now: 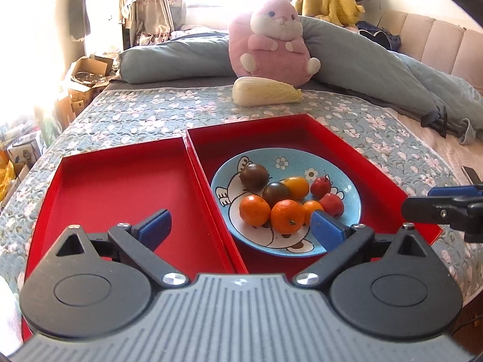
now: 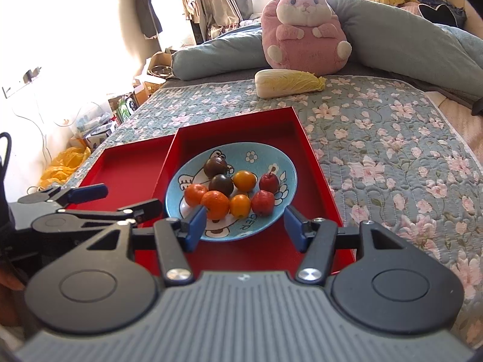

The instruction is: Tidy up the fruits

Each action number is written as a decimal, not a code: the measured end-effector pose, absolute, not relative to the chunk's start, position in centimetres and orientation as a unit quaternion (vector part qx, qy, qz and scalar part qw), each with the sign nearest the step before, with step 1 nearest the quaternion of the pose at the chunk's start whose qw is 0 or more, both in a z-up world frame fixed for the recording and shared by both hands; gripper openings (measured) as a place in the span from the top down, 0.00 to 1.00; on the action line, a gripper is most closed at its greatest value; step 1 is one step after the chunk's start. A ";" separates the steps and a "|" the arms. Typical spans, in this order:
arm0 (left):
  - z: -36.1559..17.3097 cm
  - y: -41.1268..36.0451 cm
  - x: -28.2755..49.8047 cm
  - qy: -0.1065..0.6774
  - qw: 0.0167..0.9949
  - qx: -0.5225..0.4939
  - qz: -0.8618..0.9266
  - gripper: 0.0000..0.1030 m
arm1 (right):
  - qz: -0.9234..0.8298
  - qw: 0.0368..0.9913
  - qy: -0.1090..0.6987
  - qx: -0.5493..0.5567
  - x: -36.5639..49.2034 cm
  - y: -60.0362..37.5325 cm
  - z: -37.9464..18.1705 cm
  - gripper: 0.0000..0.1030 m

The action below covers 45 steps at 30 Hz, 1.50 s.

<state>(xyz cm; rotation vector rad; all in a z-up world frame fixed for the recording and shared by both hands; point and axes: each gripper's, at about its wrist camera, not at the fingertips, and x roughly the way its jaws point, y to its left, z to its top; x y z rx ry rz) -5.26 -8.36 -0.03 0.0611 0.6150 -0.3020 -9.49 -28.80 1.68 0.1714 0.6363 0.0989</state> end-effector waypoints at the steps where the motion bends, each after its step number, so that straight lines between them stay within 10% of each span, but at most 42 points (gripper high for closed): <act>1: 0.0 -8.4 -5.4 0.300 0.942 0.031 -0.147 0.03 | 0.048 0.945 0.314 0.083 -9.5 -28.8 1.6 0.42; 45: 0.4 -8.2 -7.3 0.325 0.941 0.031 -0.087 0.02 | 0.068 0.931 0.356 0.051 -10.4 -26.7 0.1 0.41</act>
